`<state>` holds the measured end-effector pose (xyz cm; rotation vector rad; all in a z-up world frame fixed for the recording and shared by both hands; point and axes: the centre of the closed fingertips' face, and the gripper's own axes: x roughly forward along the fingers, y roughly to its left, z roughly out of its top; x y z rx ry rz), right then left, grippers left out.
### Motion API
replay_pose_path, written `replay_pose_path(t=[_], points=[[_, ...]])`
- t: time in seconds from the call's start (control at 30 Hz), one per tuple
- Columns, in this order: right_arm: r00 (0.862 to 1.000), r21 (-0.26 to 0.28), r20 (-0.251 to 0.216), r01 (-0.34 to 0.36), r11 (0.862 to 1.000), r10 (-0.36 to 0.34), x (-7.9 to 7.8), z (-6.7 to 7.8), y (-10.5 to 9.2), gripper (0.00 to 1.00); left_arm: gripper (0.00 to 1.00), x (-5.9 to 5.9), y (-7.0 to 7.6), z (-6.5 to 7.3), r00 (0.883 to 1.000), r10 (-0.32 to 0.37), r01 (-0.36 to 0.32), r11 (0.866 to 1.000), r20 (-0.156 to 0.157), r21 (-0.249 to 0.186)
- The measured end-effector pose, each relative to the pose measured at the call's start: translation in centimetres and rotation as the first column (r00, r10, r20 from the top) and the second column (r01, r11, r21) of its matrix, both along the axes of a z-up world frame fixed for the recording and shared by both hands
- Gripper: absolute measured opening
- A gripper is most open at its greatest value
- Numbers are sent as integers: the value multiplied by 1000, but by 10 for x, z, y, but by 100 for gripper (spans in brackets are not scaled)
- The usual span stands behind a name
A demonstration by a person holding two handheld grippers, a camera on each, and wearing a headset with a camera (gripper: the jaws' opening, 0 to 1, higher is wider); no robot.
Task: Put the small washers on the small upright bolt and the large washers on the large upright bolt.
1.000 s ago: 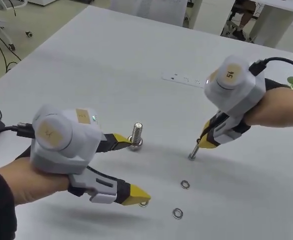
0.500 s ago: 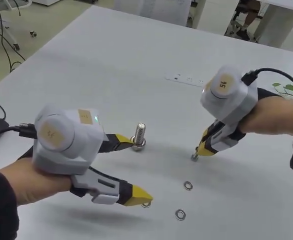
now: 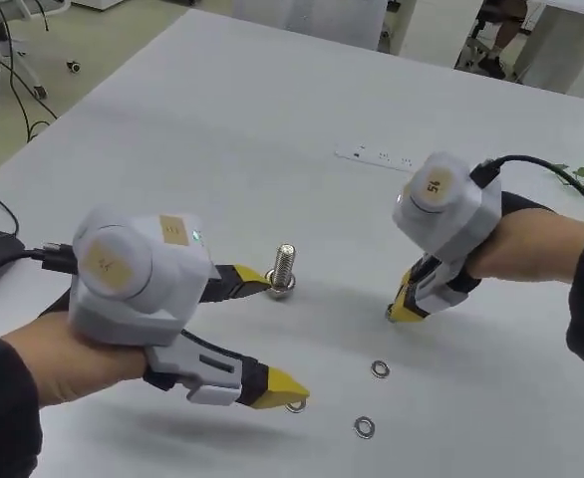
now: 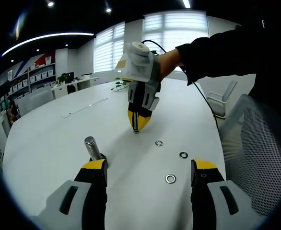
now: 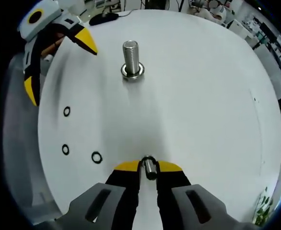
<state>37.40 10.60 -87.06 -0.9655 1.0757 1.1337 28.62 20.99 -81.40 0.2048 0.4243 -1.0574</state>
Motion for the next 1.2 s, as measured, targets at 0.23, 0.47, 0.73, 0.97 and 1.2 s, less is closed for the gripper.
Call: replay_pose_path(t=[0.23, 0.47, 0.73, 0.97, 1.2], points=[[1000, -3, -1, -5, 1000, 5, 0, -1, 1, 13, 70, 2, 1, 0, 1000, 4, -4, 1000, 0, -1], [1000, -7, -2, -17, 1000, 17, -1, 0, 3, 14, 70, 2, 2, -1, 1000, 4, -4, 1000, -1, -1], [1000, 15, 2, -2, 1000, 2, 0, 3, 3, 18, 70, 1, 3, -1, 1000, 8, -8, 1000, -1, -2], [1000, 21, 7, 20, 1000, -20, -1, 7, -8, 18, 70, 1, 2, -1, 1000, 8, -8, 1000, 0, -3], [999, 26, 8, 46, 999, -46, -5, 9, -20, 18, 70, 0, 1, -1, 1000, 7, -7, 1000, -1, -2]])
